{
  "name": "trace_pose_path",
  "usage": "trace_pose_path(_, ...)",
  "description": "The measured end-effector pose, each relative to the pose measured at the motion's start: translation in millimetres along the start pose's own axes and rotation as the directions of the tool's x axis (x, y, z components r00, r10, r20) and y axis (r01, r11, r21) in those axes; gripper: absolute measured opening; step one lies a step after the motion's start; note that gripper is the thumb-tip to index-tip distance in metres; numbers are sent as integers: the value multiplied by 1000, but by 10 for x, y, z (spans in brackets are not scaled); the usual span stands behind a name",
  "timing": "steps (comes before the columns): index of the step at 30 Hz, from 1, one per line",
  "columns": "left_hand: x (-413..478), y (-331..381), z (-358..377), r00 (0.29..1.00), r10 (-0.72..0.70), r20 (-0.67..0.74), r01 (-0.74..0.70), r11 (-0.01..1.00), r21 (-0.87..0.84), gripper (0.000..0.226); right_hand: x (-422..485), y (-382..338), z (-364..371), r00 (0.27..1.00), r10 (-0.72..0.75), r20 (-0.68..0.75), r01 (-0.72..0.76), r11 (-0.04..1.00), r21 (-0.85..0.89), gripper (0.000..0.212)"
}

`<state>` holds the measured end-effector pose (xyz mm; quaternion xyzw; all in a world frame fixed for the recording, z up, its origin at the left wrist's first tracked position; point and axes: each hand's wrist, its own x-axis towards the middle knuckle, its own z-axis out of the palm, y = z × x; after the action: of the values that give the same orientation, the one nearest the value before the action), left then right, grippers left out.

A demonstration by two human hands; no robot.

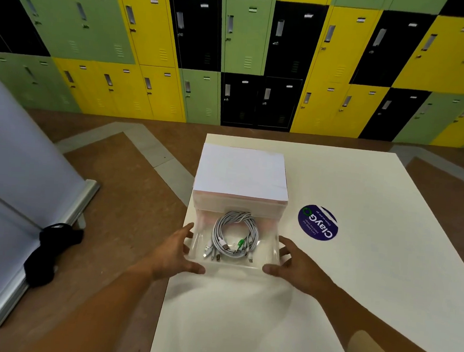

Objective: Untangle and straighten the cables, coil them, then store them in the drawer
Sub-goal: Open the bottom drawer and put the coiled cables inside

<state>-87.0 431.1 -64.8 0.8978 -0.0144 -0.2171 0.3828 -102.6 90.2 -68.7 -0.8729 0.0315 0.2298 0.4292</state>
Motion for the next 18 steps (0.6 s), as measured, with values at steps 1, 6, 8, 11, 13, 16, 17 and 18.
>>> trace_pose_path(1,4,-10,23,1000,7,10,-7,1000,29,112,-21,-7,18,999,-3,44,4,1000,-16,107)
trace_pose_path(6,-36,70,48,999,35,-42,-33,998,47,75,-44,-35,58,999,-43,1,43,986,-159,91)
trace_pose_path(8,-32,92,28,998,41,-56,-41,999,17,67,-8,-26,40,997,-64,-43,58,990,-132,79)
trace_pose_path(11,36,72,-12,995,61,-85,-61,998,-6,62,71,-24,-4,995,-62,-84,55,995,-85,67)
trace_pose_path(13,93,75,-35,993,53,-108,-55,998,-16,60,136,-34,-31,991,-56,-118,49,997,-67,61)
trace_pose_path(16,175,109,-39,990,44,-131,-49,998,-35,59,227,-68,-49,986,-47,-159,39,998,-55,54)
trace_pose_path(17,198,120,-31,990,46,-137,-51,998,-38,59,250,-78,-49,984,-43,-171,35,998,-51,53)
trace_pose_path(18,227,124,-18,989,42,-144,-49,998,-44,59,277,-79,-47,983,-35,-182,29,999,-37,52)
